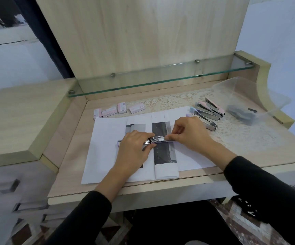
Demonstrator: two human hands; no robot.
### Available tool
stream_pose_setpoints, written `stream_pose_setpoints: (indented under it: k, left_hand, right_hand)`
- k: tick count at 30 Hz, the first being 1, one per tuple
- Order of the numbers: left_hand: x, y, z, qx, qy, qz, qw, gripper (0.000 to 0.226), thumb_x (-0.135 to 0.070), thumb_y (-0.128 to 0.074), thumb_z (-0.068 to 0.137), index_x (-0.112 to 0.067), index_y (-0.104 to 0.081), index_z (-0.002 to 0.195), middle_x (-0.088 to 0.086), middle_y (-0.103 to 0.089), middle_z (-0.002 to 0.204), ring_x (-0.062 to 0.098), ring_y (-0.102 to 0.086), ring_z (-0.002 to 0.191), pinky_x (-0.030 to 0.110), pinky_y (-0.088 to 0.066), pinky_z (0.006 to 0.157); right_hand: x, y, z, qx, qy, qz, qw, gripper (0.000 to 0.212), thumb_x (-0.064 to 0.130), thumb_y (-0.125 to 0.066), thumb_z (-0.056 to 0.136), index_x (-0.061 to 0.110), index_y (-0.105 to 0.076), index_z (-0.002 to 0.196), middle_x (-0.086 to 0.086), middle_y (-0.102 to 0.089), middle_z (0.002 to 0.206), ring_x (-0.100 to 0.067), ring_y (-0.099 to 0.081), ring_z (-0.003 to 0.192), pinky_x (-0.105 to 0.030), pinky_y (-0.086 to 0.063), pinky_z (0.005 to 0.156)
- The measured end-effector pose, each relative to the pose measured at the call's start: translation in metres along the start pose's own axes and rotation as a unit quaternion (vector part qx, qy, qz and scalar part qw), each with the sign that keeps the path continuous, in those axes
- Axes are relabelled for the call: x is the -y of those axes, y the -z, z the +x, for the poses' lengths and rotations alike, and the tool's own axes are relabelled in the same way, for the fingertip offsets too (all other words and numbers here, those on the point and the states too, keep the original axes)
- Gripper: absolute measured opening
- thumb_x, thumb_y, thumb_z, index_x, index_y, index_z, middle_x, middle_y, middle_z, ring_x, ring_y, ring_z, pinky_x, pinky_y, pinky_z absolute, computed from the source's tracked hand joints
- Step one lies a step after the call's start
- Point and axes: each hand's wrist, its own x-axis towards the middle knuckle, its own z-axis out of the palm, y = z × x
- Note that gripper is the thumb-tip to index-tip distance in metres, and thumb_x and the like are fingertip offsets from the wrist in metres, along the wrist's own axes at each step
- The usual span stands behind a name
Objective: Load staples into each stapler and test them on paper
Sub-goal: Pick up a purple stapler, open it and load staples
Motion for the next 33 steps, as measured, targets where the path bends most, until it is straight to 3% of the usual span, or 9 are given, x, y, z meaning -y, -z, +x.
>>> stream_pose_setpoints:
  k: [2,5,9,11,16,21,28,33]
  left_hand:
    - [-0.001,0.001,0.000,0.000,0.001,0.000,1.000,0.026,-0.022,-0.069,0.069,-0.009,-0.070,0.091,0.002,-0.070,0.078,0.020,-0.060,0.069,0.022,-0.041,0.068]
    - [-0.001,0.002,0.000,-0.001,-0.004,0.005,1.000,0.026,-0.019,-0.074,0.067,-0.009,-0.070,0.090,0.003,-0.070,0.077,0.024,-0.061,0.066,0.025,-0.041,0.068]
    - [-0.002,0.001,0.000,-0.008,0.004,0.016,1.000,0.026,-0.023,-0.071,0.068,-0.009,-0.070,0.089,0.003,-0.069,0.074,0.023,-0.061,0.064,0.026,-0.039,0.070]
    - [-0.002,0.001,0.000,-0.007,0.005,0.014,1.000,0.027,-0.025,-0.069,0.068,-0.009,-0.071,0.089,0.002,-0.069,0.074,0.022,-0.061,0.064,0.023,-0.039,0.070]
    - [-0.001,0.000,-0.001,-0.002,0.008,0.008,1.000,0.025,-0.021,-0.073,0.068,-0.011,-0.070,0.091,0.002,-0.069,0.076,0.023,-0.061,0.066,0.027,-0.039,0.071]
    - [-0.001,0.001,0.000,0.000,0.015,0.002,1.000,0.026,-0.024,-0.072,0.068,-0.011,-0.071,0.090,0.002,-0.069,0.076,0.022,-0.061,0.066,0.025,-0.040,0.071]
    - [-0.001,0.001,0.000,0.000,0.013,0.010,1.000,0.027,-0.027,-0.069,0.067,-0.012,-0.071,0.089,0.002,-0.070,0.076,0.022,-0.061,0.066,0.023,-0.040,0.071]
    - [-0.001,0.002,0.000,0.000,0.009,0.015,1.000,0.027,-0.027,-0.068,0.068,-0.011,-0.071,0.089,0.003,-0.070,0.076,0.022,-0.062,0.066,0.023,-0.041,0.070]
  right_hand:
    - [0.001,-0.002,0.001,-0.005,-0.002,-0.003,1.000,0.030,0.033,-0.078,0.066,0.013,-0.057,0.057,0.005,-0.052,0.056,-0.010,-0.045,0.052,-0.037,-0.026,0.110]
    - [0.002,-0.001,0.000,0.000,-0.006,0.012,1.000,0.031,0.034,-0.078,0.066,0.012,-0.058,0.057,0.007,-0.051,0.055,-0.012,-0.047,0.053,-0.037,-0.030,0.106]
    - [0.004,0.007,-0.004,-0.027,-0.029,0.078,0.996,0.021,0.036,-0.074,0.070,0.015,-0.070,0.069,0.002,-0.064,0.073,-0.017,-0.057,0.072,-0.037,-0.047,0.074]
    - [0.003,0.011,-0.005,-0.059,-0.028,0.094,0.993,0.009,0.025,-0.070,0.077,0.017,-0.072,0.077,-0.004,-0.066,0.082,-0.019,-0.057,0.073,-0.039,-0.049,0.072]
    - [0.006,0.007,-0.013,-0.013,-0.046,0.101,0.994,0.007,0.008,-0.067,0.079,0.009,-0.074,0.079,-0.009,-0.063,0.073,-0.005,-0.043,0.057,-0.025,-0.034,0.081]
    - [0.012,-0.007,-0.015,-0.007,-0.075,0.051,0.996,0.009,0.014,-0.066,0.080,0.013,-0.074,0.082,0.014,-0.047,0.064,-0.009,-0.045,0.063,-0.023,-0.035,0.060]
    - [0.022,-0.015,-0.017,-0.029,-0.099,0.031,0.994,0.010,0.021,-0.066,0.080,0.013,-0.073,0.080,-0.002,-0.064,0.080,-0.016,-0.052,0.074,-0.027,-0.038,0.063]
    - [0.030,-0.019,-0.020,-0.047,-0.121,0.061,0.990,0.011,0.023,-0.070,0.077,0.013,-0.072,0.077,0.006,-0.052,0.063,-0.014,-0.050,0.067,-0.021,-0.033,0.051]
